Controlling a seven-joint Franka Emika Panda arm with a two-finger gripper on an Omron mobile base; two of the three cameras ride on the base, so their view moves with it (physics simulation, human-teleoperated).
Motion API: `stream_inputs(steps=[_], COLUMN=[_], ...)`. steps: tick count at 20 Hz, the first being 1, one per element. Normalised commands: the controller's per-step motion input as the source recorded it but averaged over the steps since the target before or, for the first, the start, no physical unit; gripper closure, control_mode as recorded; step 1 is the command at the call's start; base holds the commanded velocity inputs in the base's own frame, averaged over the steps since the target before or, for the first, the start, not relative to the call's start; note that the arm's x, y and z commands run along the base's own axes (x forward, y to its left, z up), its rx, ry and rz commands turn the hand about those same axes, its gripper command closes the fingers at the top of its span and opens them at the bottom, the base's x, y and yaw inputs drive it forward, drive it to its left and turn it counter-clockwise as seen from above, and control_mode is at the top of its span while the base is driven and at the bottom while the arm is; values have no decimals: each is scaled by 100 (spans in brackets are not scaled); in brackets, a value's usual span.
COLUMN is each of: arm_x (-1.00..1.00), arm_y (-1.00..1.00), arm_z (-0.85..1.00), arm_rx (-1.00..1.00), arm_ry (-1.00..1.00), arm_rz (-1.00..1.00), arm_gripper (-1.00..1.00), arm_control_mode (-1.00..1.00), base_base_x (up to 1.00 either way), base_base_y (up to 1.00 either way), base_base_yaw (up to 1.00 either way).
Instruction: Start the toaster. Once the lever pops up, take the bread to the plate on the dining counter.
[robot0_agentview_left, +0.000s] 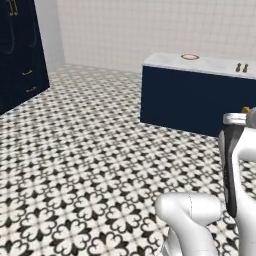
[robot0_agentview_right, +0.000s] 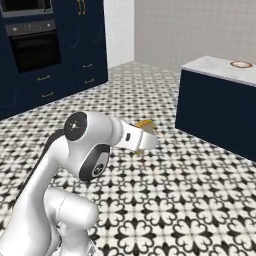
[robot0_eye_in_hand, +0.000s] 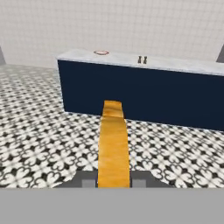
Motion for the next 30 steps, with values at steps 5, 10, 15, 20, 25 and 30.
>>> stream_inputs(steps=[5, 10, 15, 20, 25, 30], arm_x=[0, 0, 0, 0, 0, 0], arm_y=[0, 0, 0, 0, 0, 0], arm_z=[0, 0, 0, 0, 0, 0], arm_rx=[0, 0, 0, 0, 0, 0], arm_ry=[0, 0, 0, 0, 0, 0], arm_rz=[0, 0, 0, 0, 0, 0], arm_gripper=[100, 100, 100, 100, 100, 100], arm_control_mode=[100, 100, 100, 100, 100, 100], base_base_x=[100, 100, 100, 100, 100, 100], base_base_y=[32, 41, 92, 99, 89, 78], base_base_yaw=[-36, -37, -18, -12, -17, -14])
